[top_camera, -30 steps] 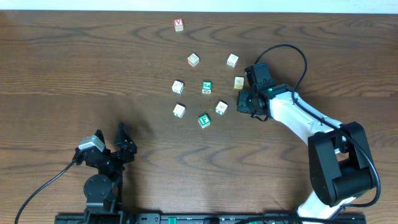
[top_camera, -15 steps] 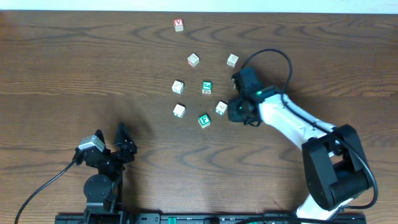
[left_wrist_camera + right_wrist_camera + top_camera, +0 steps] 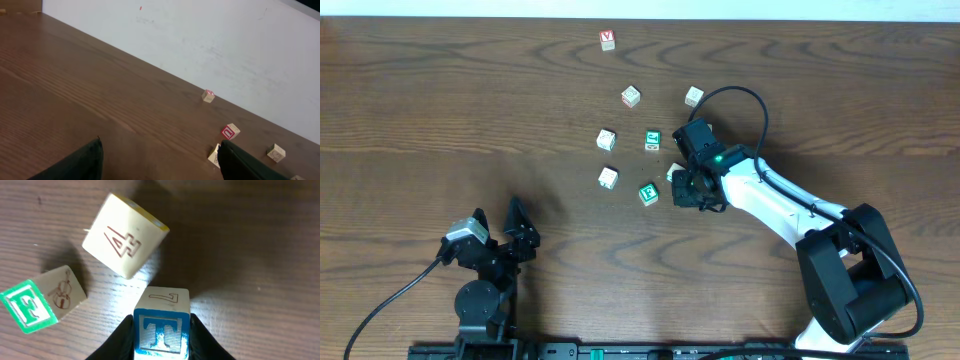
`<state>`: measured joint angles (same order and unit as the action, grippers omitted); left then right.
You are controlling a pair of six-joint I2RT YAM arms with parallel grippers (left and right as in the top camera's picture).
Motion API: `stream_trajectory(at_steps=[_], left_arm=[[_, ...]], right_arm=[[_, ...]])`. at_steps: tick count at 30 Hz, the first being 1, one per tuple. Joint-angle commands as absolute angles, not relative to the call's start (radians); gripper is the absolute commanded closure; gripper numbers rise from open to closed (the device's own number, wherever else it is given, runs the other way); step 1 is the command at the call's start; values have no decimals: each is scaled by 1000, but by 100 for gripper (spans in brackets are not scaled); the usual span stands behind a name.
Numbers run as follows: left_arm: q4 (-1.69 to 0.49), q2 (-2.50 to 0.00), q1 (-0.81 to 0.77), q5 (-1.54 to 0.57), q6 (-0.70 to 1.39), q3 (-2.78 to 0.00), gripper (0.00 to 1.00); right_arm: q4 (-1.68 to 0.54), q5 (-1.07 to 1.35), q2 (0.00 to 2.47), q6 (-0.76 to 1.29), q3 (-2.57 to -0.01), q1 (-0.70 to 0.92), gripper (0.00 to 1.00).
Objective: Lift 3 blocks
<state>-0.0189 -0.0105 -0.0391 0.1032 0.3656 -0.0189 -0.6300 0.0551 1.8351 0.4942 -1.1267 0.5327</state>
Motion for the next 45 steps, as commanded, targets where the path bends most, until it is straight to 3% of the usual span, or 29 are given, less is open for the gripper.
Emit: stream_trajectory(at_steps=[1, 3, 6, 17, 20, 22, 24, 27, 33, 45], left_arm=[[-64, -6, -34, 116, 358, -4, 26], [-64, -6, -34, 116, 358, -4, 26], [-64, -6, -34, 116, 358, -4, 26], [-64, -6, -34, 116, 358, -4, 26], [-64, -6, -34, 116, 358, -4, 26], [-64, -6, -34, 116, 358, -4, 26], [-64, -6, -34, 116, 358, -4, 26], [-64, -6, -34, 116, 358, -4, 26], [-64, -6, -34, 116, 358, -4, 26], [-64, -6, -34, 116, 358, -4, 26]], right_arm=[[-655, 50, 1853, 515, -1111, 540, 54], [-651, 50, 1852, 515, -1111, 540, 43], [-650, 50, 1850, 515, -1112, 540, 37], [-648, 50, 1823, 422, -1176, 536, 29], [-667, 50, 1821, 402, -1233, 537, 43], [-694, 50, 1821, 402, -1290, 537, 65], [-705, 50, 1821, 402, -1329, 537, 77], [-687, 37, 1821, 403, -1357, 537, 89], [-603, -82, 1835, 414, -1357, 537, 97], [-489, -93, 2016, 434, -1357, 536, 99]])
